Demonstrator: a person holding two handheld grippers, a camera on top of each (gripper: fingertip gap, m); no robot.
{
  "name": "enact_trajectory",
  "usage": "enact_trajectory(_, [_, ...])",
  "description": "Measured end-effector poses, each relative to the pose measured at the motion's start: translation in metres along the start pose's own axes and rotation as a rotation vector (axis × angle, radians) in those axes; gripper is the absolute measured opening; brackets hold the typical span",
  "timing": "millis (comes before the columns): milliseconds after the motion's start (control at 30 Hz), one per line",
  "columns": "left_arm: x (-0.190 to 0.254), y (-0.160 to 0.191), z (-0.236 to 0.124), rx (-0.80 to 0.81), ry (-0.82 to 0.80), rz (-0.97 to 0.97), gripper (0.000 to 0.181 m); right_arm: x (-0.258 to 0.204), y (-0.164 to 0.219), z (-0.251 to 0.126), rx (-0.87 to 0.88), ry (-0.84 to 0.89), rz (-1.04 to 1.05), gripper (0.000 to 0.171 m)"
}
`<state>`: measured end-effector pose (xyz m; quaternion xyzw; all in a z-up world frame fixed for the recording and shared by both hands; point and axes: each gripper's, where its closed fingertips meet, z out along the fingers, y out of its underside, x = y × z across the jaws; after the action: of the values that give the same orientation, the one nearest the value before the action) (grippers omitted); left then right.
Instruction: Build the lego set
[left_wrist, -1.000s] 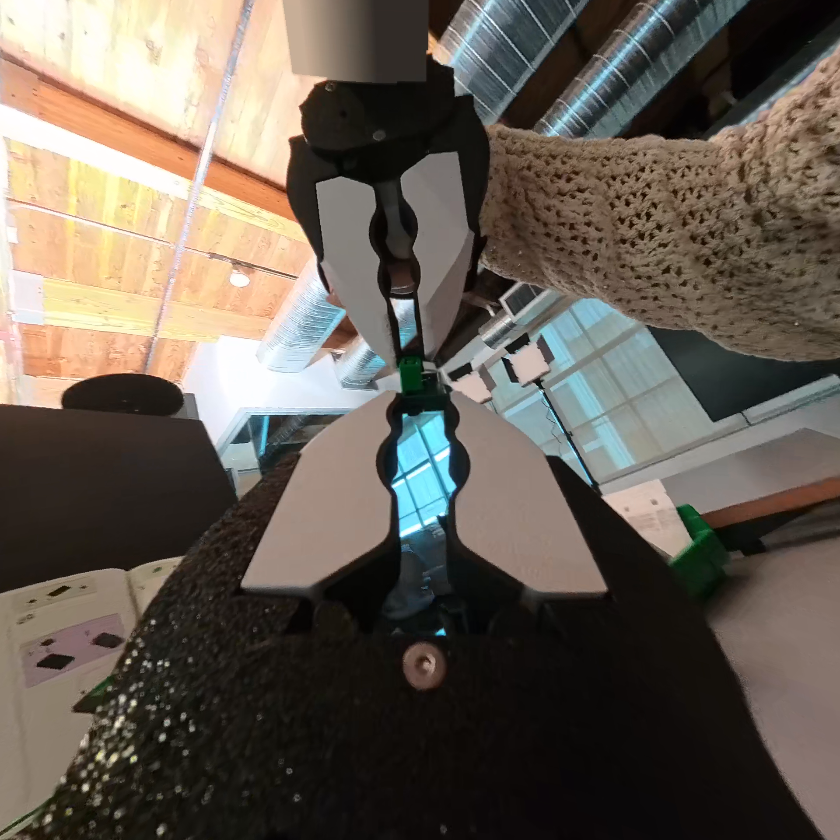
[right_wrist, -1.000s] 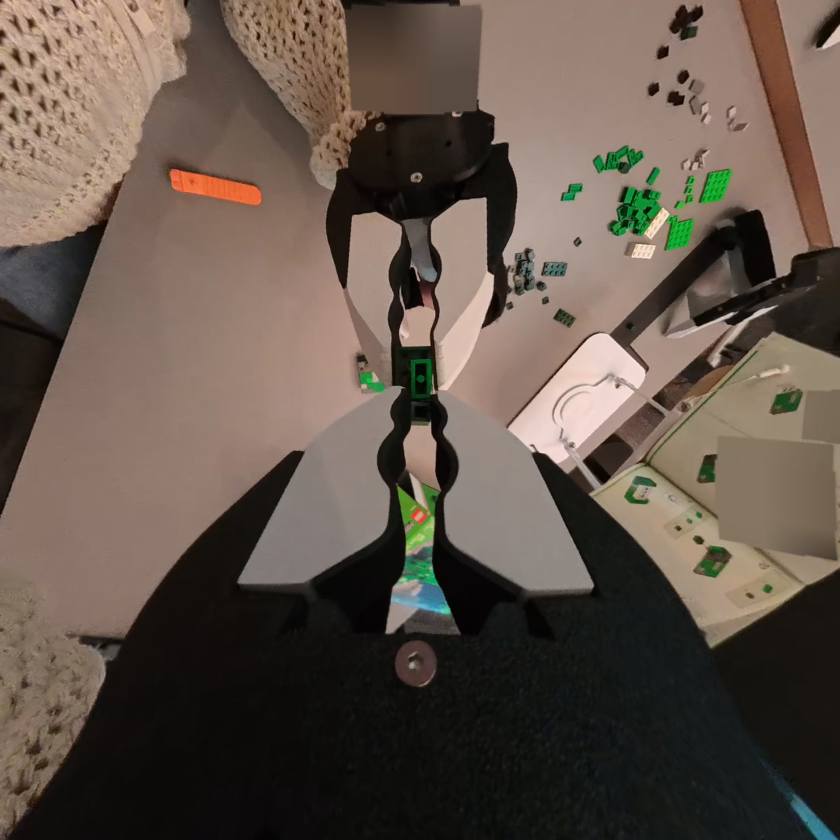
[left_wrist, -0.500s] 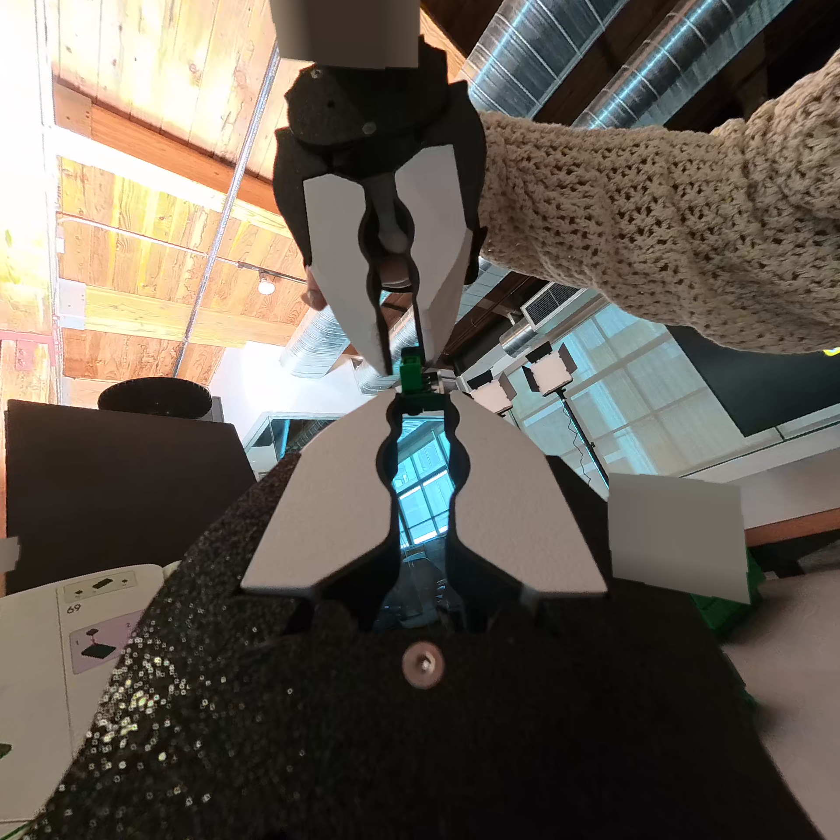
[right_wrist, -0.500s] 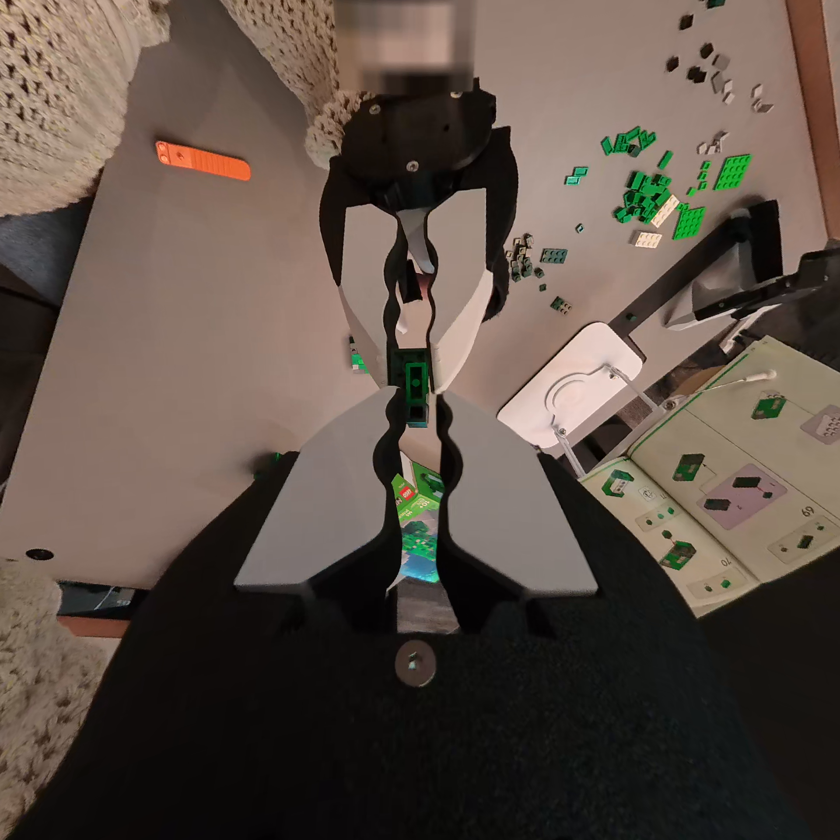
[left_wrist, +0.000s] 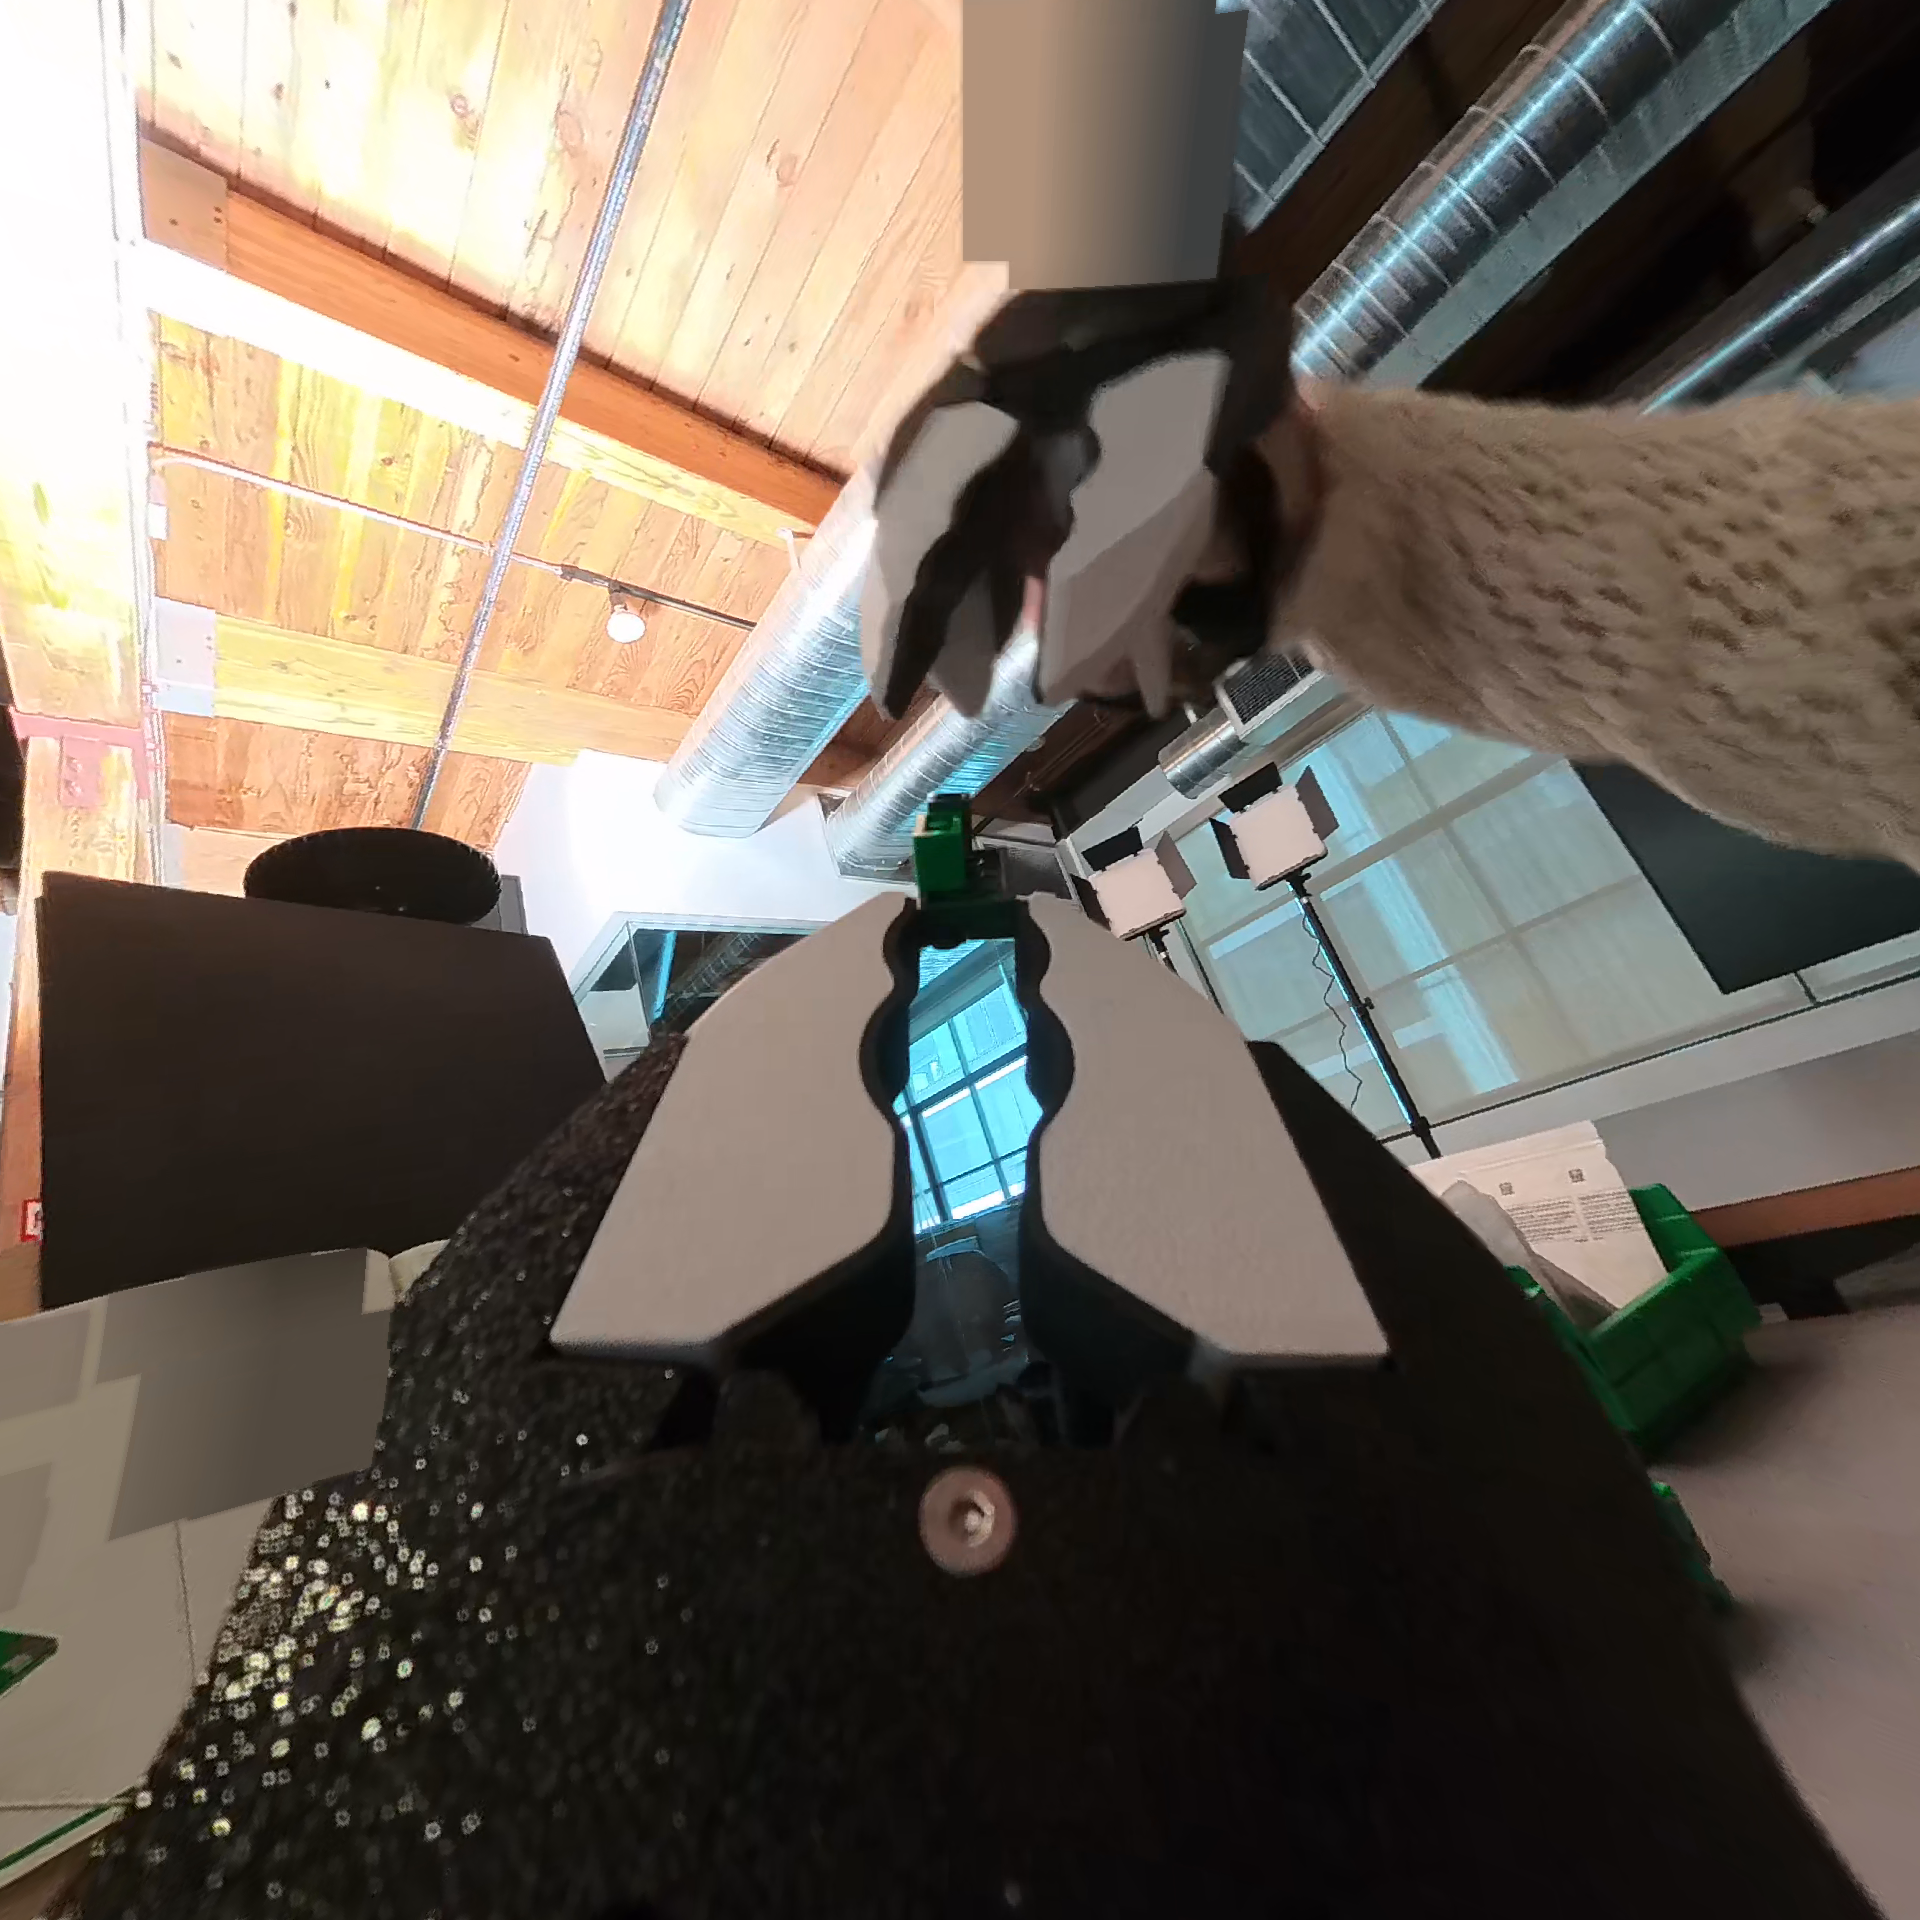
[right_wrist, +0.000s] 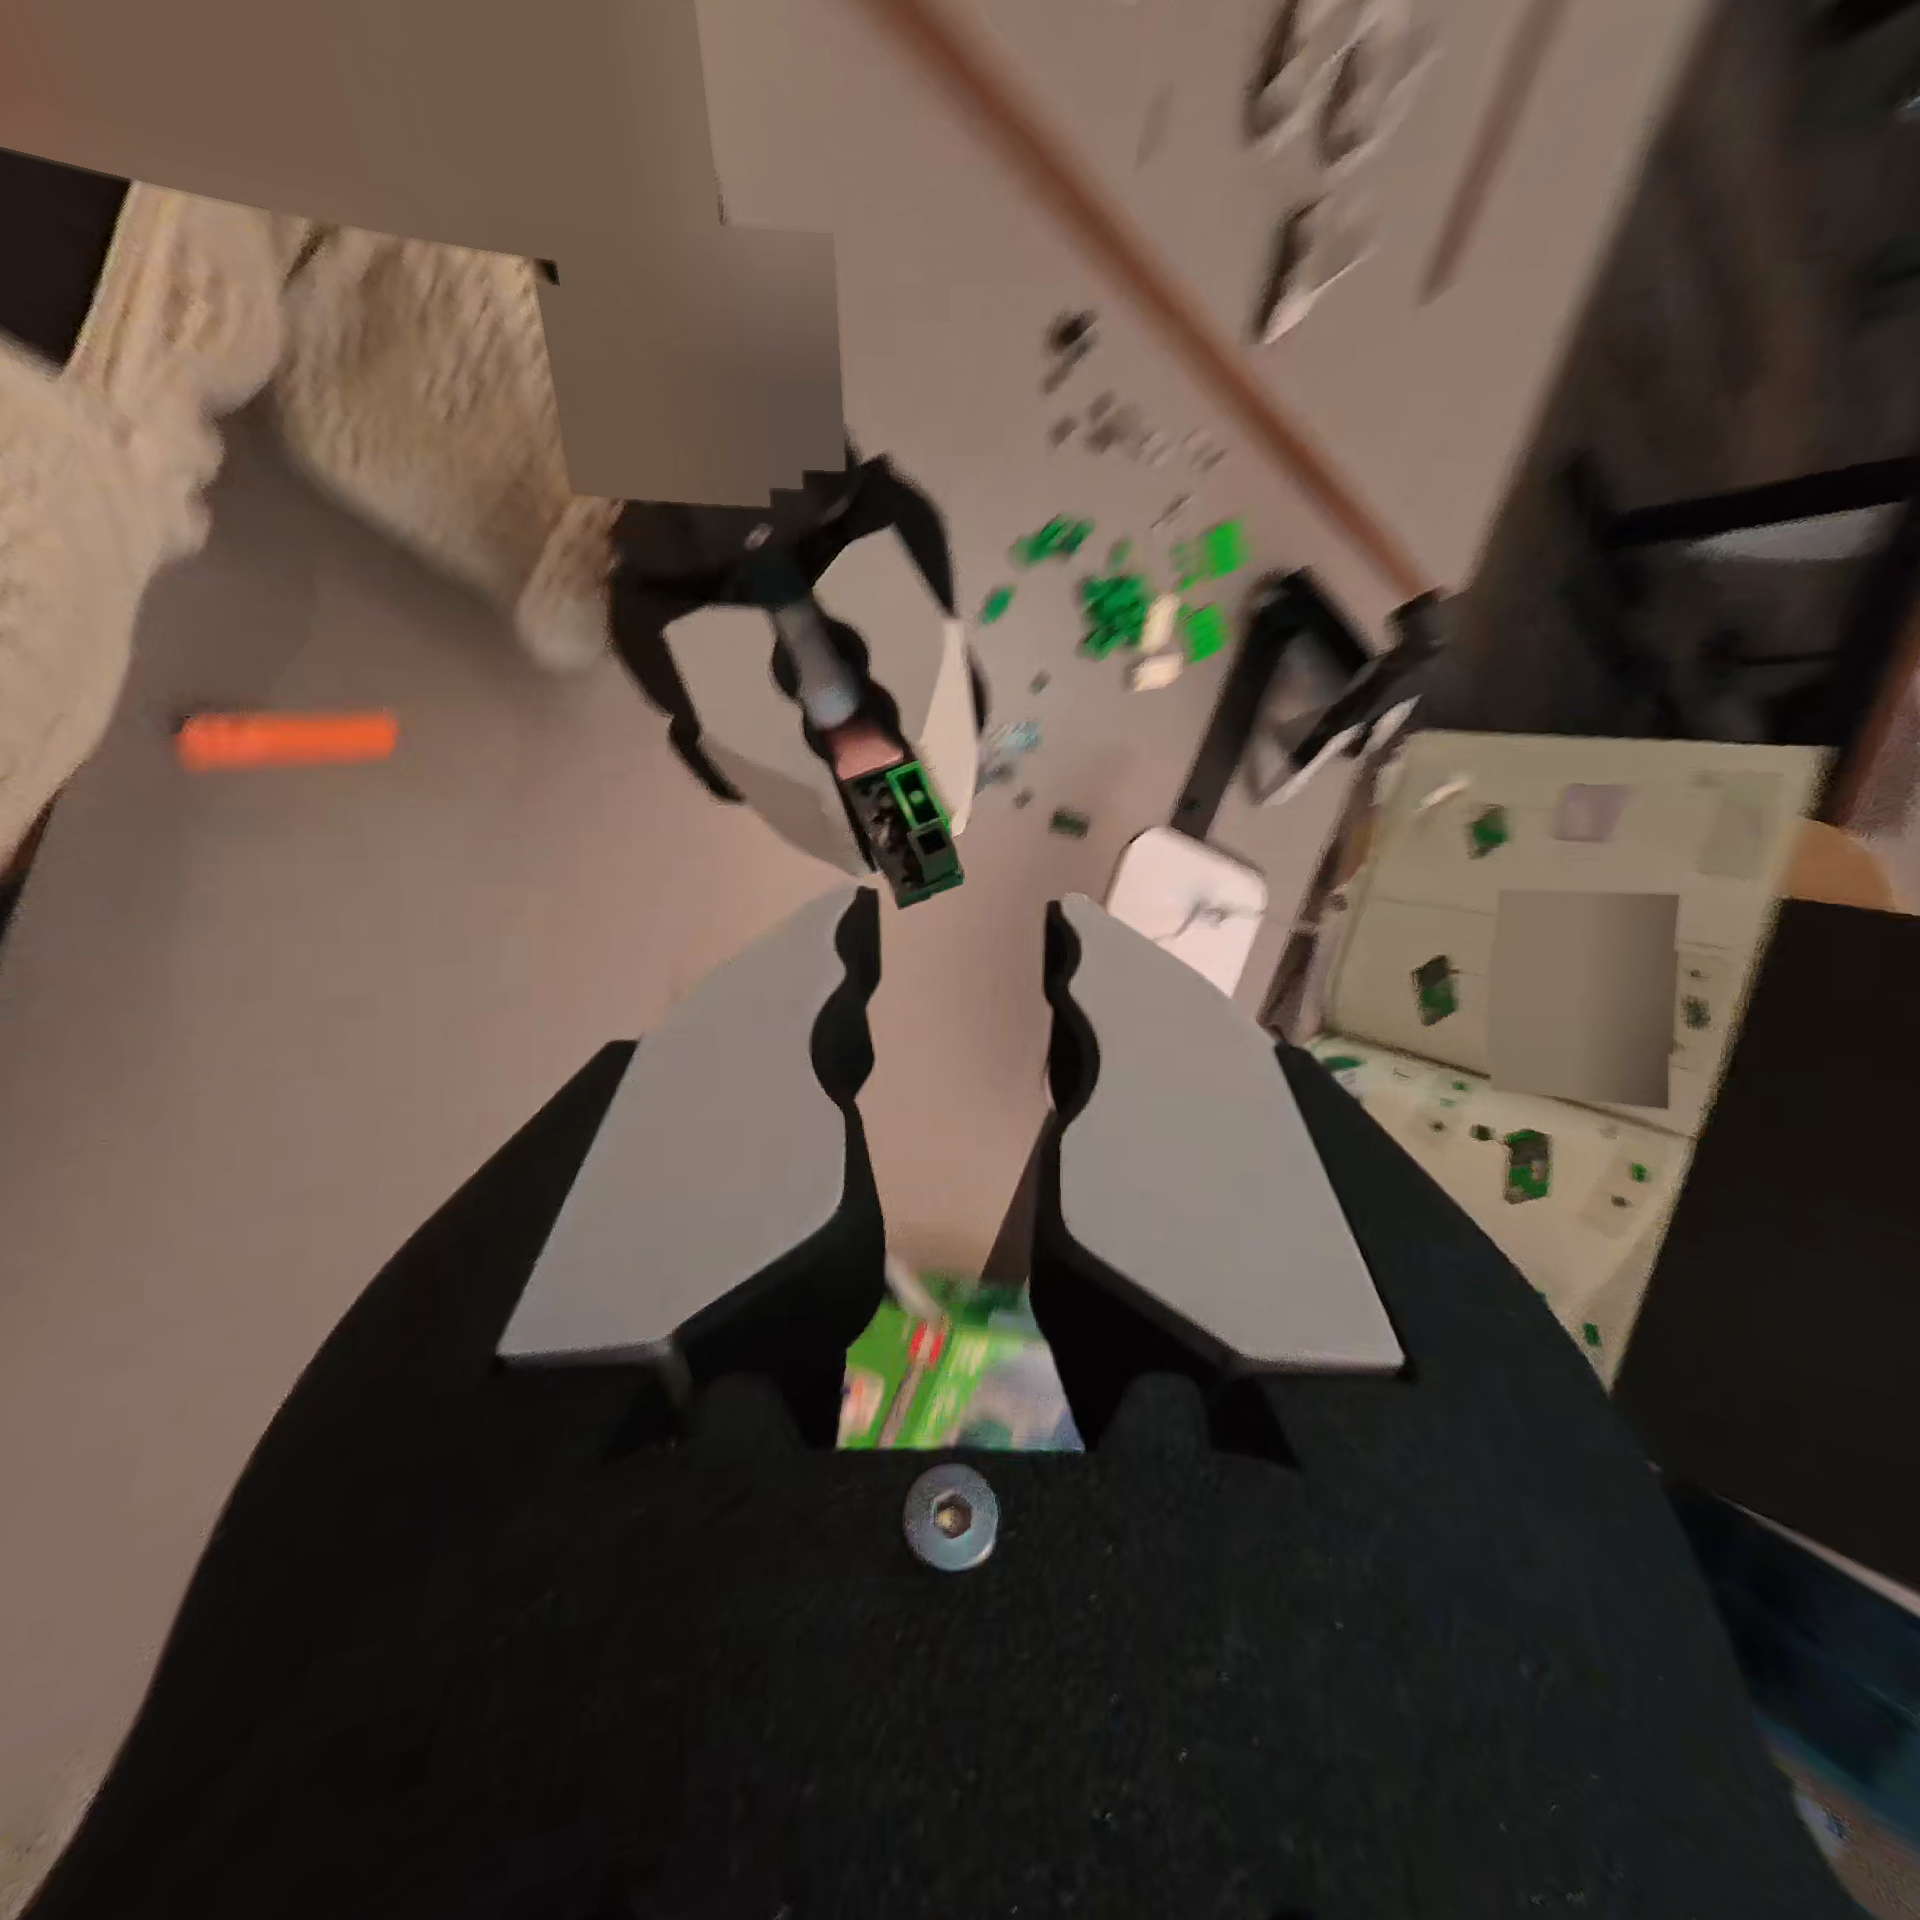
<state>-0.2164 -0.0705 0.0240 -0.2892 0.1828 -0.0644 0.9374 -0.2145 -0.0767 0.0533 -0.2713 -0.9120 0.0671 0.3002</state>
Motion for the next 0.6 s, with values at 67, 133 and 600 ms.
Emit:
enact_trajectory(67, [-0.003,-0.002,0.001,0.001,-0.006,-0.014,0.018,0.001,0.003,0.0,0.052,0.13,-0.039,0.035])
enact_trajectory(133, [-0.005,-0.004,0.001,0.002,-0.011,-0.033,0.018,0.009,0.011,0.002,-0.002,0.337,-0.178,0.044])
enact_trajectory(600, [-0.012,-0.008,0.003,0.017,-0.016,-0.18,0.017,0.024,-0.001,0.021,-0.395,0.964,-0.934,0.052])
